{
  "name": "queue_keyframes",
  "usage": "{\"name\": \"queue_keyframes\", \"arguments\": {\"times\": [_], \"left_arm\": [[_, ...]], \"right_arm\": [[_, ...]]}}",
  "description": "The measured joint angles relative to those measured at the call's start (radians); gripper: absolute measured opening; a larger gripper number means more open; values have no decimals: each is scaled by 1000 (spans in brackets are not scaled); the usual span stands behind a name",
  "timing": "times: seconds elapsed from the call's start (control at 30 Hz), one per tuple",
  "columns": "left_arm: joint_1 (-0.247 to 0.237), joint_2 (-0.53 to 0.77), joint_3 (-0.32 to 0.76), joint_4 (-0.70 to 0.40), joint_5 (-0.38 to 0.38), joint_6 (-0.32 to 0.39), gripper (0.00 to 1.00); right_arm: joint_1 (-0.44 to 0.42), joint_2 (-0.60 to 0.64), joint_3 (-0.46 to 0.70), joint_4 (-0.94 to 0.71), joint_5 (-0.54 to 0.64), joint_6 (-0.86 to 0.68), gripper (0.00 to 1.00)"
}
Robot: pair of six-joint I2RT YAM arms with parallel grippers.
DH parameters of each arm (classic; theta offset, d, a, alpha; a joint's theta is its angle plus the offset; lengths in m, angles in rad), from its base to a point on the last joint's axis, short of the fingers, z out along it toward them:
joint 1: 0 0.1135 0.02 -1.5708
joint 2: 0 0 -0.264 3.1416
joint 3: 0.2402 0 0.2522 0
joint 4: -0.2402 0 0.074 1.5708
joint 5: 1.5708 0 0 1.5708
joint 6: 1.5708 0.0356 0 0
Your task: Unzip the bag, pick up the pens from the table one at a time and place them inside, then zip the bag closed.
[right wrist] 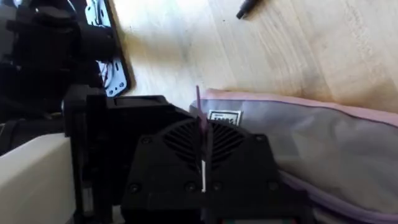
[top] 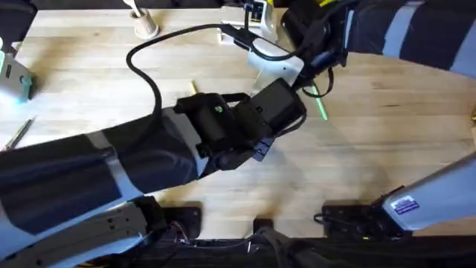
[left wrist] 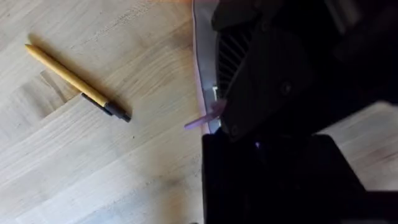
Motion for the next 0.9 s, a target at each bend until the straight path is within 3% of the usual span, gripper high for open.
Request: {"name": "queue_keyframes", "arguments": {"times": [0.43,0.57,0.9], "left_arm": [[0,0,0,-4,0,-7,42],[0,0,-1,-11,-3,-19,42],[1,0,-2,4,0,-14,42]], "right_arm": [[23,0,4,-22,3,2,47],[14,0,7,-17,62,6,532],[-23,0,17,-23,58,8,581]]}}
